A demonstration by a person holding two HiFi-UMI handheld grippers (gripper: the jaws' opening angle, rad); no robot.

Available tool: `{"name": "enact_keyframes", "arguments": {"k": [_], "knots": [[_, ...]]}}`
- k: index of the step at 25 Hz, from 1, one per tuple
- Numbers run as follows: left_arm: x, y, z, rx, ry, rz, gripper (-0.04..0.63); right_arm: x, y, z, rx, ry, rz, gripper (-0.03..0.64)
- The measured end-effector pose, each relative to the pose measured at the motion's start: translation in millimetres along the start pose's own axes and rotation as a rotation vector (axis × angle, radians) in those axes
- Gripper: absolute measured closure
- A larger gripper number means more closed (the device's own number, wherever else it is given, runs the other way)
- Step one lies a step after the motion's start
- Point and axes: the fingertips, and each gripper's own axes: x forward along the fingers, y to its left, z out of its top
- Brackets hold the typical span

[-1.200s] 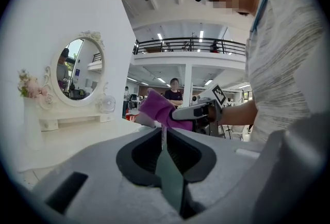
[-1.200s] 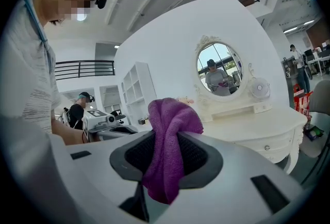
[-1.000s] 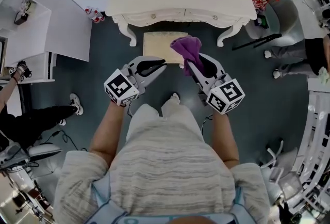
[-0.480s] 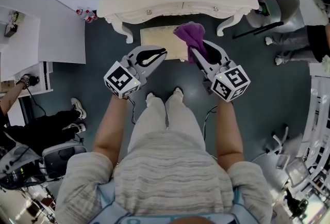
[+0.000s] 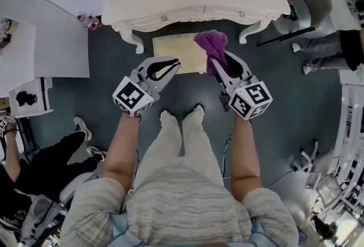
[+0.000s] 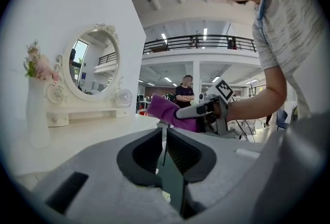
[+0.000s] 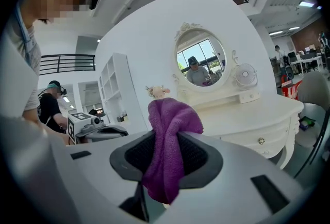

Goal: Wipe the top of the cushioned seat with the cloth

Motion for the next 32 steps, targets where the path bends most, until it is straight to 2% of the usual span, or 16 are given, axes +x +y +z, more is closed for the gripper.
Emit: {"name": "enact_keyframes", "arguments": {"k": [5, 6, 8, 10, 13, 16, 21, 26, 29, 32], "knots": [[2.8, 11.9, -43.5, -0.03, 0.005, 0.035, 0.567, 21.7, -33.0, -45.6, -0.011, 0.044, -0.047, 0.503], [3.7, 15.4, -55.1, -0.035, 0.004, 0.044, 0.533, 28.0, -42.1, -56.5, -0.011, 0.05, -0.059, 0.503], [5.6, 21.1, -82.2, -0.043, 0.007, 0.06, 0.376, 40.8, -61.1, -80.4, -0.009, 0.065, -0.081, 0.503], [8.1, 25.3, -113.2, -0.039, 0.025, 0.072, 0.302, 53.9, -79.4, -103.3, -0.009, 0.079, -0.098, 0.503], [13.8, 30.8, -159.5, -0.029, 0.062, 0.081, 0.229, 72.9, -101.7, -133.2, -0.015, 0.09, -0.111, 0.503], [18.6, 41.1, -200.6, -0.004, 0.073, 0.106, 0.127, 90.7, -120.8, -159.2, -0.025, 0.093, -0.126, 0.503], [26.3, 61.7, -262.1, 0.023, 0.1, 0.148, 0.021, 114.4, -149.9, -202.7, -0.04, 0.113, -0.156, 0.503], [26.0, 79.1, -324.6, 0.027, 0.164, 0.141, 0.003, 134.7, -173.9, -240.3, -0.058, 0.133, -0.178, 0.503], [25.0, 84.4, -362.3, 0.059, 0.206, 0.121, 0.002, 146.5, -187.1, -261.7, -0.066, 0.137, -0.186, 0.503], [28.0, 96.2, -393.5, 0.081, 0.213, 0.129, 0.002, 158.9, -202.1, -283.6, -0.087, 0.16, -0.208, 0.503]]}}
